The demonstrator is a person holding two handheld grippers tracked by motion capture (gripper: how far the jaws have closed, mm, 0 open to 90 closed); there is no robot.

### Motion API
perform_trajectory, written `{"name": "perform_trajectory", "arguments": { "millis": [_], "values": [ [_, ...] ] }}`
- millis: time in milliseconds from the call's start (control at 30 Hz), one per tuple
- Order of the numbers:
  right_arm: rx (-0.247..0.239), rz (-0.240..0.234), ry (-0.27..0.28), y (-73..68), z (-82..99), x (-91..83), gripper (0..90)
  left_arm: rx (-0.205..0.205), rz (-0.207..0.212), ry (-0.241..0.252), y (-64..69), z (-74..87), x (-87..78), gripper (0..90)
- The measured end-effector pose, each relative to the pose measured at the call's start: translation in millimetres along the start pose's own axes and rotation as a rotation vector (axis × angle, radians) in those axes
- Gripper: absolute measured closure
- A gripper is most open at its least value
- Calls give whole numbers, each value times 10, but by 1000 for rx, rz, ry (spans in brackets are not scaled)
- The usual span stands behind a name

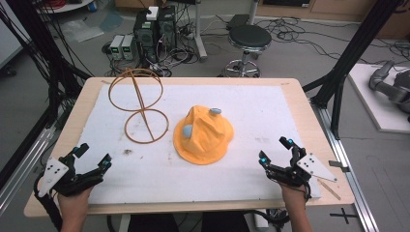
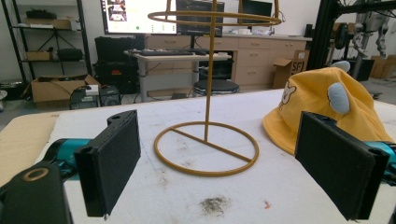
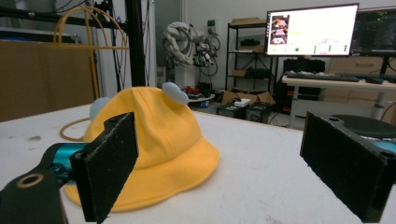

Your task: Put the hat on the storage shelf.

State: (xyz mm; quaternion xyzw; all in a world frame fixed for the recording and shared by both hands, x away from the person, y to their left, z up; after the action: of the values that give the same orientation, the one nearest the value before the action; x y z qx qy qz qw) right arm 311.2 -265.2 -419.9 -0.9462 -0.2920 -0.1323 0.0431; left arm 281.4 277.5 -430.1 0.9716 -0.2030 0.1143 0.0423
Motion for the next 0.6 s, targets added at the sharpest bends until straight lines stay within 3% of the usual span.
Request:
{"name": "perform_trajectory", "arguments": {
  "millis": [133, 233, 600],
  "values": [
    [-3, -25, 6, -95, -51, 109, 112, -6, 0, 2, -3, -2, 3, 147],
    [-30, -65, -24, -209, 13, 244, 112, -9, -1, 5, -9, -4, 6, 147],
    [-45, -140, -70, -515, 72, 636, 112, -24, -9, 15, -30, -18, -6, 147]
  ]
}}
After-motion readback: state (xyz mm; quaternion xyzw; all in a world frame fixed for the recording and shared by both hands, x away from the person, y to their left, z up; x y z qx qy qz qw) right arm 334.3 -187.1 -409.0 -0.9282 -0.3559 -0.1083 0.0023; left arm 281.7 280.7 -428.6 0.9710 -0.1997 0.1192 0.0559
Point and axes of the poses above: each handheld gripper's, and its own axes: x roughly forward along the jaws, z roughly out of its underside, y roughly to its right, the point moved 6 cm from there along x, roughly forward along the jaws, and after that the axes turned 13 degrees about y, right-handed, at the moved point
